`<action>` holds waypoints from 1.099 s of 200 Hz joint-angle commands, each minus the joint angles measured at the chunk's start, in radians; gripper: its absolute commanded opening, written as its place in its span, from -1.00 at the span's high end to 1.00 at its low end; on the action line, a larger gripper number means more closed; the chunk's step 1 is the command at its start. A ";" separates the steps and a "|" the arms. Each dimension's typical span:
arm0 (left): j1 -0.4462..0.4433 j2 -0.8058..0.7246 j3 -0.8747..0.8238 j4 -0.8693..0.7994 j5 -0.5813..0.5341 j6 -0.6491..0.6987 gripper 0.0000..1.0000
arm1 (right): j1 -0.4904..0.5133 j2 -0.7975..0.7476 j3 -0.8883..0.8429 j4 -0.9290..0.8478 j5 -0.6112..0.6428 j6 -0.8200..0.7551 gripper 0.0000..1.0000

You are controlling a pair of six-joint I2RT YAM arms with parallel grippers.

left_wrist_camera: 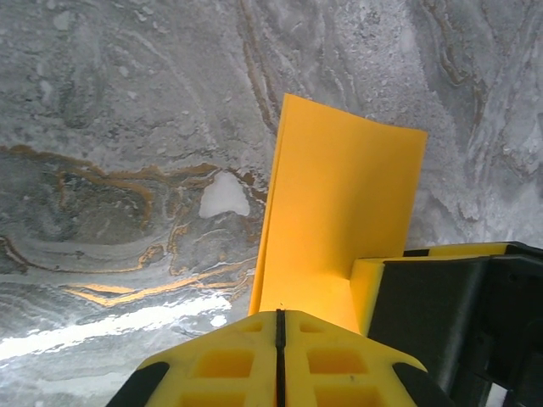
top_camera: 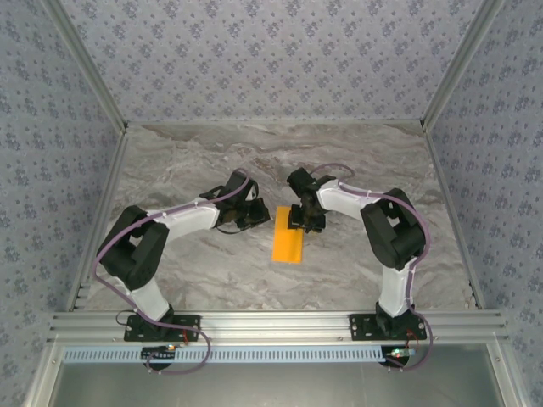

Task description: Fold a paper plane with a square sheet of paper (pick it up from the middle)

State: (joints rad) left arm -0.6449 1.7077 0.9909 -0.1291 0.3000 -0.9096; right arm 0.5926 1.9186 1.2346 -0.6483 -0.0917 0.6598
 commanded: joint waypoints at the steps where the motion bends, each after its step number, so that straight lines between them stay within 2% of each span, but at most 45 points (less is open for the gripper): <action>1: -0.004 0.025 -0.003 0.024 0.047 -0.007 0.83 | 0.009 0.127 -0.062 0.009 0.018 -0.022 -0.07; 148: -0.053 0.141 0.075 0.026 0.144 0.023 0.90 | 0.010 0.146 -0.057 -0.004 0.031 -0.052 -0.08; 220: -0.060 0.165 0.083 0.019 0.137 0.022 0.92 | 0.009 0.157 -0.052 -0.004 0.019 -0.038 -0.11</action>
State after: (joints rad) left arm -0.7002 1.8683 1.0515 -0.1020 0.4236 -0.9054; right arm 0.5964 1.9369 1.2495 -0.6666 -0.0849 0.6342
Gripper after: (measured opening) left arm 0.054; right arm 0.552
